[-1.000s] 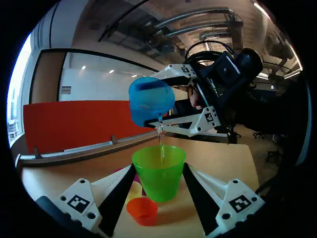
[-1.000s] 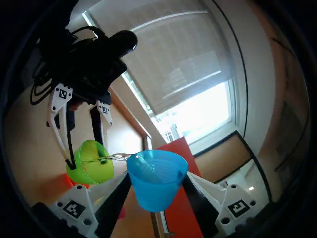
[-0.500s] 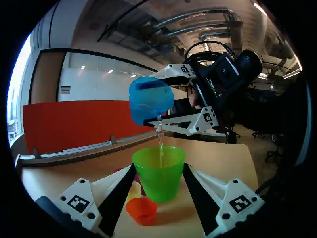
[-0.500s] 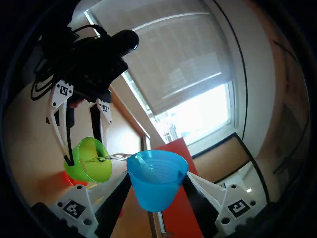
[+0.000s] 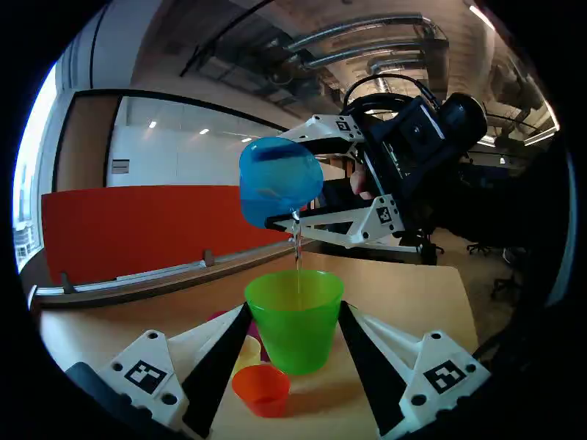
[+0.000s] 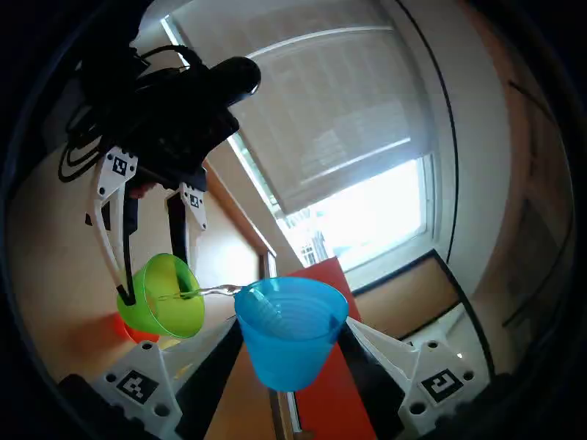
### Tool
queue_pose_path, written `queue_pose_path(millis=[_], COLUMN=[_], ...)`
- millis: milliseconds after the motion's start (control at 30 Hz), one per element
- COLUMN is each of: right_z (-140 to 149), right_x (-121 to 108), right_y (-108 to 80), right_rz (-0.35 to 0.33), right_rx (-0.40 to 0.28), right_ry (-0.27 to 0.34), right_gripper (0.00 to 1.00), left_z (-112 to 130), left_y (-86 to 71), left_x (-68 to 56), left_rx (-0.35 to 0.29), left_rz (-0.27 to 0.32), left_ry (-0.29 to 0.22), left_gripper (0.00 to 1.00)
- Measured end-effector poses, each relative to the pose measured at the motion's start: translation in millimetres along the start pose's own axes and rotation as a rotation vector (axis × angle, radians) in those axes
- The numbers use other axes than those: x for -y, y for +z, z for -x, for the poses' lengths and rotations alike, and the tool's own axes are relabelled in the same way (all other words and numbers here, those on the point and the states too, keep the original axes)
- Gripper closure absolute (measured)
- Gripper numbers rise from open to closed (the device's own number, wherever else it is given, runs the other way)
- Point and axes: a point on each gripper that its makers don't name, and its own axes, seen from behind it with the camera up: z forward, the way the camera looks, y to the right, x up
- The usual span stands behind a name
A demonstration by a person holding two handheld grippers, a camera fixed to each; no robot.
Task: Pour water
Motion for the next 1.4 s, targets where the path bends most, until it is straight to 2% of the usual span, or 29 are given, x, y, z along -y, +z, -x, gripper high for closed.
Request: queue_pose_path(millis=[1400], right_z=[2.2], right_x=[-6.1], right_y=[3.7], right_rz=[0.011], right_rx=[-0.003], right_ry=[-0.073], right_gripper=[0.12], left_z=[0.3], left_y=[2.5], left_x=[1.1], left_rx=[0.002], left_rz=[0.005], left_ry=[-0.005], left_gripper=[0.15])
